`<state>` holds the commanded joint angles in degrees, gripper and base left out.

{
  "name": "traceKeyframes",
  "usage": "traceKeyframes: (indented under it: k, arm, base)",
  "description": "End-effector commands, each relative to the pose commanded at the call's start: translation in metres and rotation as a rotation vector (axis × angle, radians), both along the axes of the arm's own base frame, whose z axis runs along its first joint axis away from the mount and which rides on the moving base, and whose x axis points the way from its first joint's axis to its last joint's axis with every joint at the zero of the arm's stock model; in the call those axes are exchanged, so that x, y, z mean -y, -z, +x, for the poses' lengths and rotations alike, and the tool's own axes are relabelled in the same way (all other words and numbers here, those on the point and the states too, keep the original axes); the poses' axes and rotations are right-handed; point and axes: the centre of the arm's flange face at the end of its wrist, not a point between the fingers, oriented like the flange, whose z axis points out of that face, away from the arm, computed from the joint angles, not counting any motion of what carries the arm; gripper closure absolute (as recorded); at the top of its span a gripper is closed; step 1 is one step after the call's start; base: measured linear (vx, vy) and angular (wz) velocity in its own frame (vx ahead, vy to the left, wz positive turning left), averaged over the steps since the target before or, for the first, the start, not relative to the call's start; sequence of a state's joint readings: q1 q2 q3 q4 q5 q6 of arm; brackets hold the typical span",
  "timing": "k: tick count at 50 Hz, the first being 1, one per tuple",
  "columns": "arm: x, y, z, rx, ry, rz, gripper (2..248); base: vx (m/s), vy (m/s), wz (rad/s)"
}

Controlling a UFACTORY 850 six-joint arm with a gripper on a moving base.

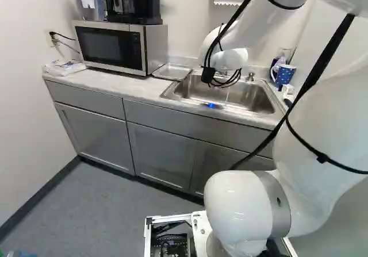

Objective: Rinse the cup and place it in the tray

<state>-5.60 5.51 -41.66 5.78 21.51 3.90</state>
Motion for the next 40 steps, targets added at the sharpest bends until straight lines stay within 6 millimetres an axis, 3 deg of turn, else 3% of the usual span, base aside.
traceKeyframes:
  k: [8, 40]
  arm:
    - [0.0, 0.0, 0.0, -0.011, -0.031, -0.078, 124]
    - [-0.0013, -0.007, 0.0012, 0.004, -0.033, -0.079, 124]
  base:
    - [0.0, 0.0, 0.0]
    - [0.0, 0.0, 0.0]
